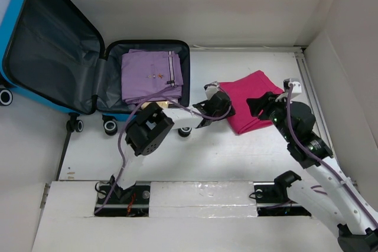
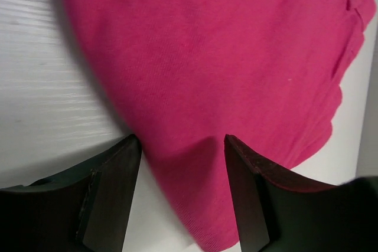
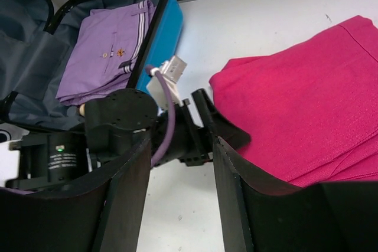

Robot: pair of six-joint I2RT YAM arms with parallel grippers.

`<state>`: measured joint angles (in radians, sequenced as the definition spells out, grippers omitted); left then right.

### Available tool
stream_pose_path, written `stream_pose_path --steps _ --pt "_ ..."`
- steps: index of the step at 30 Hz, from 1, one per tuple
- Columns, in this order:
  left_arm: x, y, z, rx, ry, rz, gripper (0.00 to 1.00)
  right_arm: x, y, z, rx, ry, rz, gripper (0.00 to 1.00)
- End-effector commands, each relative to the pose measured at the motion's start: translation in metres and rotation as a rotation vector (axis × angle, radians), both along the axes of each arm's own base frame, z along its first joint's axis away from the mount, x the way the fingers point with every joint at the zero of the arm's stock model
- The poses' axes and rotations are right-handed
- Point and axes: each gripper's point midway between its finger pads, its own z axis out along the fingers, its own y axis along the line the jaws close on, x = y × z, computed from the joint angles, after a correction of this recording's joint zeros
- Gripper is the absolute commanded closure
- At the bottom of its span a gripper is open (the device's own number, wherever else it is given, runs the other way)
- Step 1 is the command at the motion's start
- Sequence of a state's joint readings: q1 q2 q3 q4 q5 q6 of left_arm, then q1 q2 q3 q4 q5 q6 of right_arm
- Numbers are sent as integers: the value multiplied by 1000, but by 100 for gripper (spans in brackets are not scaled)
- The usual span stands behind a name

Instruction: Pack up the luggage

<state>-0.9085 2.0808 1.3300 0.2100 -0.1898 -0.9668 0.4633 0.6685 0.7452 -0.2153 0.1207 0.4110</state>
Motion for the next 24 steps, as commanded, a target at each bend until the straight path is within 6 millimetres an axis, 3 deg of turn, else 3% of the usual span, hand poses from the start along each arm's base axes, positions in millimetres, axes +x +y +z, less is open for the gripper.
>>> stream_pose_path --steps 1,6,7,8,9,11,14,16,17,21,22,23,24 --pt "-5 -16 -15 -14 59 5 45 -1 1 16 39 -55 8 48" --pt "7 -20 -17 -39 27 48 56 -8 -4 22 47 -73 -1 48" --pt "9 -21 -14 -48 13 55 63 -11 -4 30 57 -92 8 48" --pt "18 -16 -12 -32 -18 51 79 -13 -2 28 53 -83 17 48" --pt "19 -17 -10 -32 -31 43 88 -14 -3 30 57 -91 17 48" --pt "28 -14 -5 -15 -60 33 100 -15 -1 30 58 -91 26 48" --pt "48 -13 33 12 -152 -18 100 -15 -1 30 58 -91 26 48" --pt "67 -13 79 5 -231 -43 100 -11 -1 22 53 -82 14 48" --pt "67 -9 88 70 -271 -91 100 -8 0 22 55 -86 14 48" --pt "94 13 163 148 -404 -149 100 0 -1 19 62 -83 -14 48" --pt "104 25 179 152 -417 -161 100 3 0 28 78 -115 -14 48" --pt "112 29 205 150 -455 -162 100 5 0 25 91 -117 -24 48" --pt "114 44 212 192 -446 -166 100 9 2 26 94 -123 -24 48"
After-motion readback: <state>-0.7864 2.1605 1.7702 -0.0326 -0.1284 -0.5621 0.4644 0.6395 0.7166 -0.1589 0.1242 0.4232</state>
